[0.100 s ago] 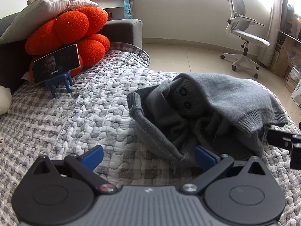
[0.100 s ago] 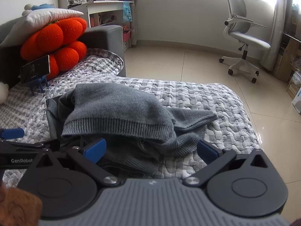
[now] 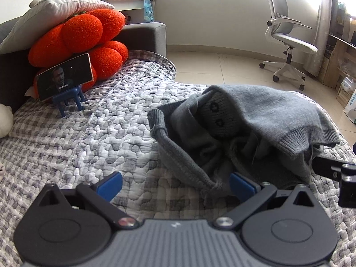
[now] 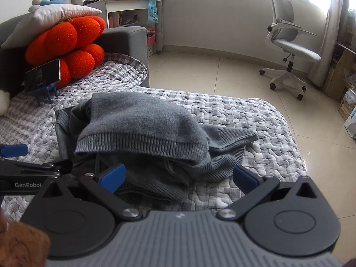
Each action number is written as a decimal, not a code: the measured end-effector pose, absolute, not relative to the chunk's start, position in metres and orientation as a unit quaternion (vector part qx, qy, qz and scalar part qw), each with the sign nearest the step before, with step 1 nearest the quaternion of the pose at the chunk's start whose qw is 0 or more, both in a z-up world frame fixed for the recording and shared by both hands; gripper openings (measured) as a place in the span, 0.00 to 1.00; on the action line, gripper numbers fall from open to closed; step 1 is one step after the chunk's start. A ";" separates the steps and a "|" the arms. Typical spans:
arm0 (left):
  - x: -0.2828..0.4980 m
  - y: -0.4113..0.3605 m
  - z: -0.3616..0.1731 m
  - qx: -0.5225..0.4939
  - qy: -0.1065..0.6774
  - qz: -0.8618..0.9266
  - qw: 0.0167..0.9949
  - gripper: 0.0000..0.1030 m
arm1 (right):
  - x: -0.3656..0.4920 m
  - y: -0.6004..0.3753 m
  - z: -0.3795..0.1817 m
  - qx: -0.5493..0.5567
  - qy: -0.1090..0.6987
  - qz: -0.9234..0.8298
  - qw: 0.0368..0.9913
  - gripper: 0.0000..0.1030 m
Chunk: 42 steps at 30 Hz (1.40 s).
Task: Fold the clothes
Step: 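Reach both grippers toward the crumpled grey sweater on the bed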
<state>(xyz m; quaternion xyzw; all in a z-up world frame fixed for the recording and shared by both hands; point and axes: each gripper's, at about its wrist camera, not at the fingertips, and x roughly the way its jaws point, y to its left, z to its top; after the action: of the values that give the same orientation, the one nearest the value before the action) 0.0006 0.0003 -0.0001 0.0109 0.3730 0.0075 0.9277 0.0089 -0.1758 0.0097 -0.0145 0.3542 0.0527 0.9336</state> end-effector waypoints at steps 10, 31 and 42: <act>0.002 0.001 0.000 0.002 0.378 0.008 0.926 1.00 | 0.005 -0.169 0.008 -0.037 0.332 0.041 0.942 1.00; 0.005 0.014 -0.004 -0.051 0.397 -0.004 0.917 1.00 | 0.008 -0.139 0.021 -0.061 0.286 0.073 0.954 1.00; 0.018 0.022 -0.009 -0.082 0.416 -0.008 0.906 1.00 | 0.035 -0.121 0.023 -0.078 0.265 0.102 0.956 0.86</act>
<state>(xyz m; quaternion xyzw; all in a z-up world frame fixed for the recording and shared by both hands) 0.0183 0.0221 -0.0094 -0.0816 0.4155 -0.0078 0.9059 0.0355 -0.1214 0.0228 -0.0783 0.2650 0.1024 0.9556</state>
